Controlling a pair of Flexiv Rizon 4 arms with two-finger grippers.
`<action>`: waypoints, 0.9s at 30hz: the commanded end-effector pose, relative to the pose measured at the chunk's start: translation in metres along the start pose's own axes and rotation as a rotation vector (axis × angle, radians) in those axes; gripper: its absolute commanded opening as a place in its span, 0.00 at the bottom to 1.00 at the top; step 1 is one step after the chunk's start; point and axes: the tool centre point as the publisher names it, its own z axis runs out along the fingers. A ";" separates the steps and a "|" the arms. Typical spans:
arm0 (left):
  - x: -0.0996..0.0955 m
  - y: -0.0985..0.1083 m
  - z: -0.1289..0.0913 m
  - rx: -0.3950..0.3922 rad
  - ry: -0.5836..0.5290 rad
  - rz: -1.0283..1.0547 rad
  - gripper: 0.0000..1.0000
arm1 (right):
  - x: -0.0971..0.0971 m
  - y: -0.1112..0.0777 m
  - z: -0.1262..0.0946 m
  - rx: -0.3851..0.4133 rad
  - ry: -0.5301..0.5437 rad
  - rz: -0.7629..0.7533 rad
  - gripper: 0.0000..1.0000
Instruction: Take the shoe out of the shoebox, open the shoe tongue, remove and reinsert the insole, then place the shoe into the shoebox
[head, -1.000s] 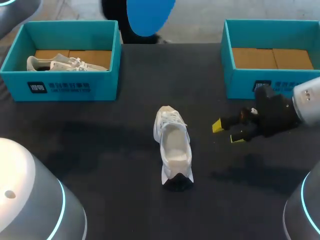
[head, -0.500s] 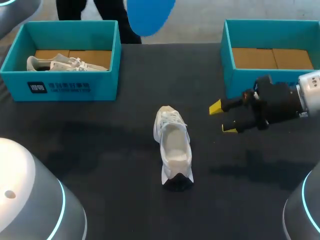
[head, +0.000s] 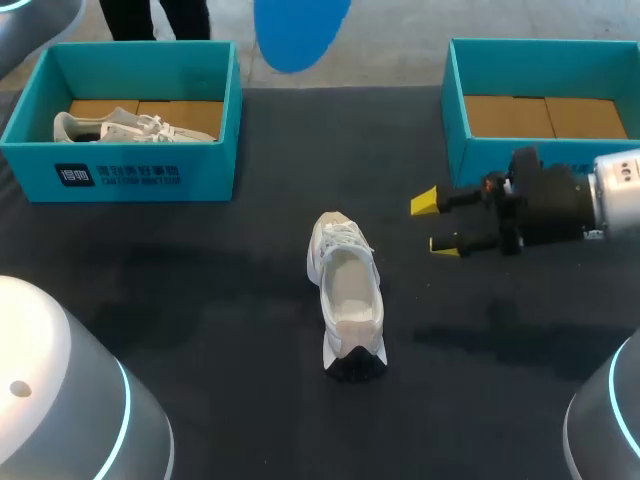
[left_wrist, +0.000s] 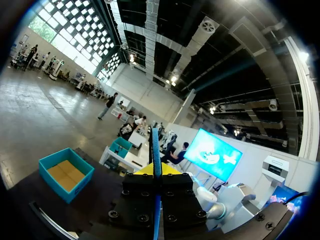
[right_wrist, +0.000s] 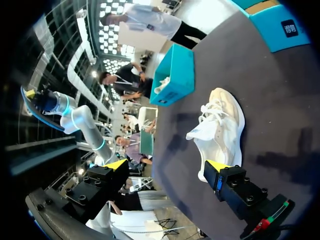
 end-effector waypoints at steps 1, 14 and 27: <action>0.000 0.000 0.000 -0.001 -0.001 0.000 0.00 | 0.004 -0.001 0.004 -0.018 0.012 0.008 1.00; 0.000 0.000 0.000 -0.001 -0.001 0.000 0.00 | 0.007 -0.001 0.003 -0.012 0.040 0.014 1.00; 0.000 0.000 0.000 -0.001 -0.001 0.000 0.00 | 0.015 0.003 0.002 -0.010 0.130 0.046 1.00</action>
